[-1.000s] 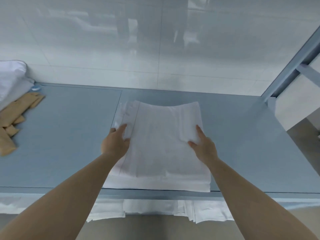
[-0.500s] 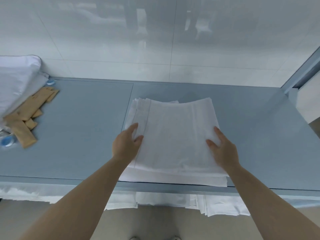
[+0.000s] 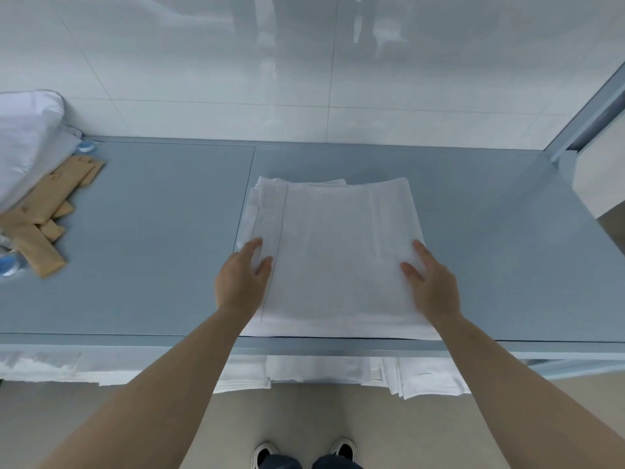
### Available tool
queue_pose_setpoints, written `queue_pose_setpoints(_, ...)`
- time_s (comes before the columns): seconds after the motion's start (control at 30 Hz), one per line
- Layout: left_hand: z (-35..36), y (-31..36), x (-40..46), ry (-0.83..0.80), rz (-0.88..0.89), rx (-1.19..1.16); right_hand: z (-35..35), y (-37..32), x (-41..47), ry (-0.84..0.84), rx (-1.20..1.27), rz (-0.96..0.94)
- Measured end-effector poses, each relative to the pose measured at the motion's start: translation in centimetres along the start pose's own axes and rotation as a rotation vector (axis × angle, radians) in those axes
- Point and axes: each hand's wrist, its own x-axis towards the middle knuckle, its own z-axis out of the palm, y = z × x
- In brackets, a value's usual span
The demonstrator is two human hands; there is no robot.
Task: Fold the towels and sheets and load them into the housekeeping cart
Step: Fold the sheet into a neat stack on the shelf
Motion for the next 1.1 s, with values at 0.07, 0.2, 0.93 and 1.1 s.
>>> queue_pose_setpoints(0.07,0.2,0.0,-0.1,-0.037,-0.029,-0.005,0.6,0.4,0.0,-0.028,-0.006,0.033)
queue_pose_setpoints(0.2,0.3,0.6,-0.1,-0.069,-0.037,0.23,0.5,-0.5,0.9,-0.115,-0.236,0.081)
queue_pose_setpoints(0.93,1.9,2.4,-5.1,-0.579,0.683,0.629,0.7,-2.2,-5.6,-0.273,-0.549,-0.85)
queue_pose_setpoints(1.1,4.0,5.6,-7.6,-0.468,0.765,0.561,1.3,-2.8,-7.7,-0.073,-0.527,-0.824)
